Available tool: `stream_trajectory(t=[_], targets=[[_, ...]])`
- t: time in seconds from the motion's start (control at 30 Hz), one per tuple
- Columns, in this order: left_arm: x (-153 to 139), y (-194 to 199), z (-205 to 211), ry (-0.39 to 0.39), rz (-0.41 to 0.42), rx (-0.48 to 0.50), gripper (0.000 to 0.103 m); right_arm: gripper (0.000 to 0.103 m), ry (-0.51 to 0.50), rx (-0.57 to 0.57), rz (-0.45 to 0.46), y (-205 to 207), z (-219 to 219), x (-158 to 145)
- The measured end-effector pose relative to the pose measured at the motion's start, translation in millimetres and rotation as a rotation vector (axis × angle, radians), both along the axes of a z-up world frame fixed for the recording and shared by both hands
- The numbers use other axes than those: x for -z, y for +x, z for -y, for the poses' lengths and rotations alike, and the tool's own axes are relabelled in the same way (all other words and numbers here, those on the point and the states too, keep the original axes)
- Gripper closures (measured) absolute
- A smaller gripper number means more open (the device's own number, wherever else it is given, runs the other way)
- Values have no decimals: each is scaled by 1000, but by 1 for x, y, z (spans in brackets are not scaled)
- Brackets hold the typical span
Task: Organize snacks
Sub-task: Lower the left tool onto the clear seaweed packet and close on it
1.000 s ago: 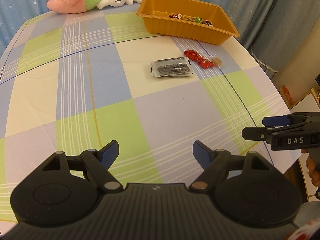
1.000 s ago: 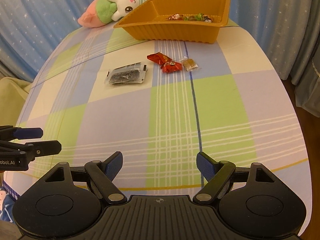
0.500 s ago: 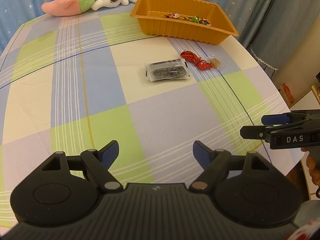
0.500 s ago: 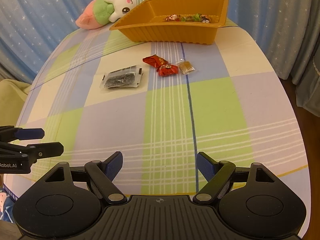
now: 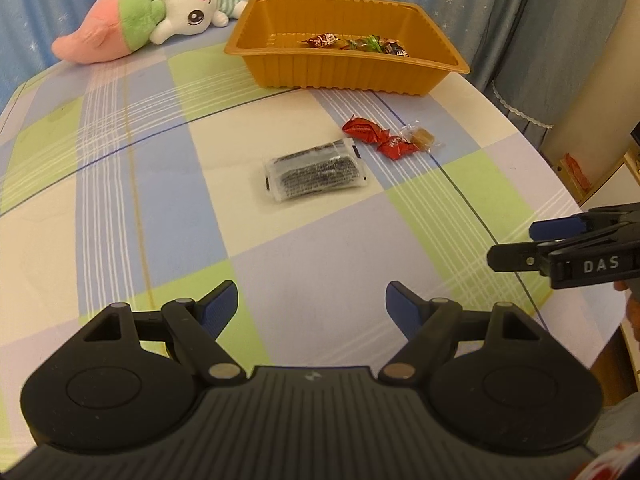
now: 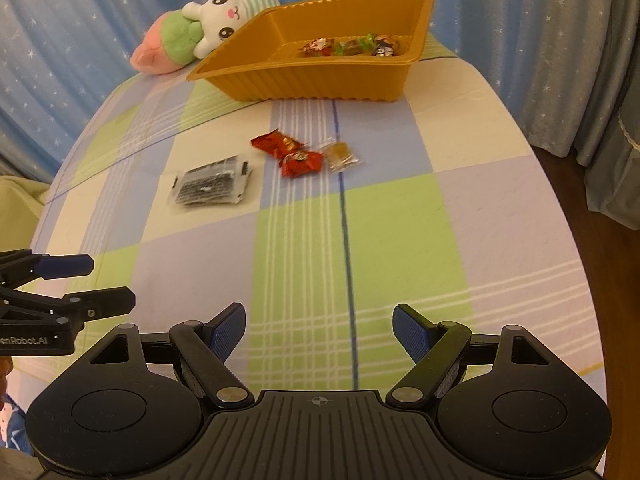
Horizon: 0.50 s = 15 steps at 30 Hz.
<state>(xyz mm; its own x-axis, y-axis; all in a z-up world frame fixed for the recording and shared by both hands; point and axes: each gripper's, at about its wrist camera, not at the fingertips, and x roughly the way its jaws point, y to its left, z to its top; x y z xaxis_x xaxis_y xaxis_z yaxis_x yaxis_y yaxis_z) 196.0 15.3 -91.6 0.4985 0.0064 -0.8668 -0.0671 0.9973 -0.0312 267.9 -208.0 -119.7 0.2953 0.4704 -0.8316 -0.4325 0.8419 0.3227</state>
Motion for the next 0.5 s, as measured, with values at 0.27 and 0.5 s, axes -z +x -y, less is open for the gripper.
stream_trajectory(t=[0.27, 0.5], targets=[[16, 38, -3, 81, 24, 50, 23, 23, 5, 34, -7, 19, 7, 5], [28, 71, -2, 178, 57, 149, 20, 23, 8, 72, -15, 32, 14, 9]])
